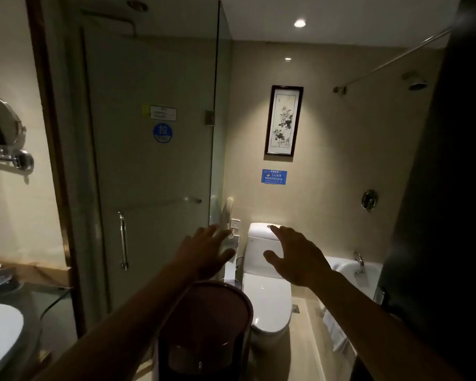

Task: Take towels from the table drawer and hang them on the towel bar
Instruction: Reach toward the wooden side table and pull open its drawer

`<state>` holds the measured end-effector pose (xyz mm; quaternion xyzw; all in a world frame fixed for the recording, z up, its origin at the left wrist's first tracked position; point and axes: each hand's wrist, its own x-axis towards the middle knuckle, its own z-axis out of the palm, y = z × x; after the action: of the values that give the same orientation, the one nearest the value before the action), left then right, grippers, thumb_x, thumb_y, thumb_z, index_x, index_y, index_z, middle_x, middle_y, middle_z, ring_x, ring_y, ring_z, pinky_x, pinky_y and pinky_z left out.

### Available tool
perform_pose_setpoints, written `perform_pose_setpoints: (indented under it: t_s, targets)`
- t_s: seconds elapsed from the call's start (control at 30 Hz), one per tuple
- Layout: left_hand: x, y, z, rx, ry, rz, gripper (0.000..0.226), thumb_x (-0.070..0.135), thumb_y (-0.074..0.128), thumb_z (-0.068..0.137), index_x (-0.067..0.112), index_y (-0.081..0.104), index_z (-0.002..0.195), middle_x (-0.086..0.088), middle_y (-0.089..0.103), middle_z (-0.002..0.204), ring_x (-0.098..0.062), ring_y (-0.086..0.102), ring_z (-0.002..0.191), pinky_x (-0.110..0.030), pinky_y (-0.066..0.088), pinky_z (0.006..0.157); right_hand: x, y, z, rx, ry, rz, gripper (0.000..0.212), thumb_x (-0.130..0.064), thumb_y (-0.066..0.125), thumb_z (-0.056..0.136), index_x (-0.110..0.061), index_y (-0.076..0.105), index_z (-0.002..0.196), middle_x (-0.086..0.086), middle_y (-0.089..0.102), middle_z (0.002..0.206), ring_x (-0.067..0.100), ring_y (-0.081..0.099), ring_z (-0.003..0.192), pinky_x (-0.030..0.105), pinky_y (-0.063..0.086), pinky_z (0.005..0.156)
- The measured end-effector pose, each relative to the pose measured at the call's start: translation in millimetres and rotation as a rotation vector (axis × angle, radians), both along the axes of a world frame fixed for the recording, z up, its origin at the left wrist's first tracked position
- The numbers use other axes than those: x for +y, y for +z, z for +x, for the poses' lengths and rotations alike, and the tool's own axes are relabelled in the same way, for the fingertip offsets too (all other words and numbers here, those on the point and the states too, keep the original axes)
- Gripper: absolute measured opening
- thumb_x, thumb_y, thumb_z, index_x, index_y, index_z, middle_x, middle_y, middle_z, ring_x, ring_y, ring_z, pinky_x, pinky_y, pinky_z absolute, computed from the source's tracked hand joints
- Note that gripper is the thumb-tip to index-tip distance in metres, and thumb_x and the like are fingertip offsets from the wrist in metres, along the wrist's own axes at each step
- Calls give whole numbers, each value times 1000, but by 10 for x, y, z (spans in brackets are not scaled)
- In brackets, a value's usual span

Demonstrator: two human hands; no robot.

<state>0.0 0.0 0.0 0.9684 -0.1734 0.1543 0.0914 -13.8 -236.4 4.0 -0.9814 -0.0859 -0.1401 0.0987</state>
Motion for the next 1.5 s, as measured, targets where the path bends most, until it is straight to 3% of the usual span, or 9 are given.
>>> perform_pose_setpoints:
  t_s: [0.87,1.5]
  targets:
    - [-430,114,1076,-34,-1,-18,58,50,43,99,28,30,152,-3,25,162,-24,28,146,-48,31,115,-287,22,1047,28,35,25,73,-60,48,95,-32,21,157,-4,27,165,22,29,150,44,29,119]
    - [-85,-59,2216,-36,54,-17,59,54,40,99,30,30,151,-4,27,162,-26,29,146,-49,33,114,-5,5,2267,43,70,29,69,-55,47,99,-29,21,158,-1,26,166,25,29,150,44,27,119]
